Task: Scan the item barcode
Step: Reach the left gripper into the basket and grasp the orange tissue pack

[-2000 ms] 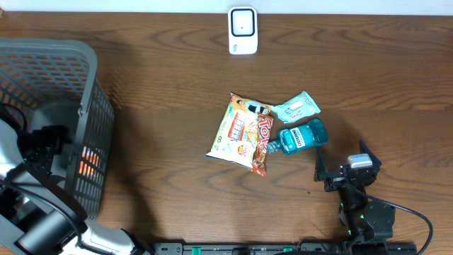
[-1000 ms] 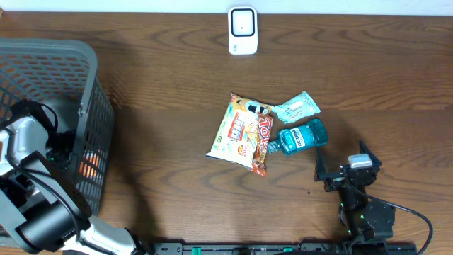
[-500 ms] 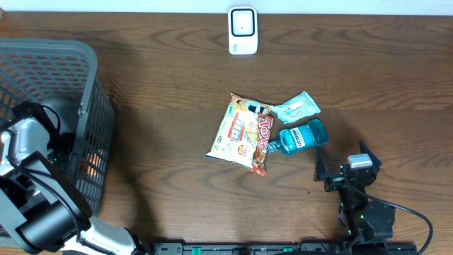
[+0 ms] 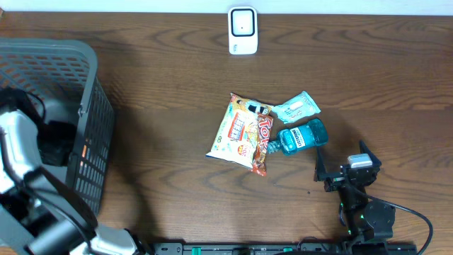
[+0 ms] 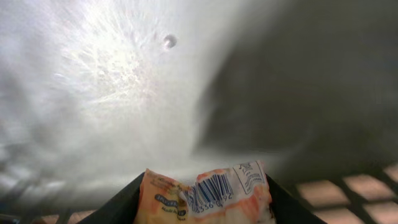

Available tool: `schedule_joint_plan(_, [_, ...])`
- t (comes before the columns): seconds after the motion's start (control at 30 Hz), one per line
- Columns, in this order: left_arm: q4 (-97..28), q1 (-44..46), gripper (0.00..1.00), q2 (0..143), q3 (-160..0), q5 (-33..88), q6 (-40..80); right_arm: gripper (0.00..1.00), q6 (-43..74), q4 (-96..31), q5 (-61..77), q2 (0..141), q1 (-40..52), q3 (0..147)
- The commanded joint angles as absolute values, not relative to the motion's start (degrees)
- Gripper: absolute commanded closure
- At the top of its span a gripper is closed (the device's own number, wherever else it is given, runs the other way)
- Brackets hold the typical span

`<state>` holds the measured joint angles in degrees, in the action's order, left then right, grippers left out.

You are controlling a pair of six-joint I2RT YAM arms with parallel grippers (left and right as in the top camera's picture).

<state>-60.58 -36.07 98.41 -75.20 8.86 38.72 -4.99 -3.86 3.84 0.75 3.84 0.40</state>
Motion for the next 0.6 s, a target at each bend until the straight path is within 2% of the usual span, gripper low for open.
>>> schedule_joint_plan(0.0, [-63.6,-36.0,0.51,91.7,-81.5,8.8,38.0,0.01,-4.3,-4.1,3.7,0.9,4.1,0.3])
schedule_joint_plan(0.23, [-65.4,-35.9,0.51,77.8,-88.0,9.3,39.1,0.01,-4.3,-4.1,3.7,0.9,4.1,0.3])
schedule_joint_plan(0.37, [-65.3,-34.5,0.51,69.3,-88.0,14.3,41.3,0.01,-4.3,-4.1,3.7,0.9,4.1,0.3])
schedule_joint_plan(0.57, [-64.5,-23.5,0.51,62.2,-88.0,17.5,42.3,0.01,-4.3,-4.1,3.7,0.9,4.1,0.3])
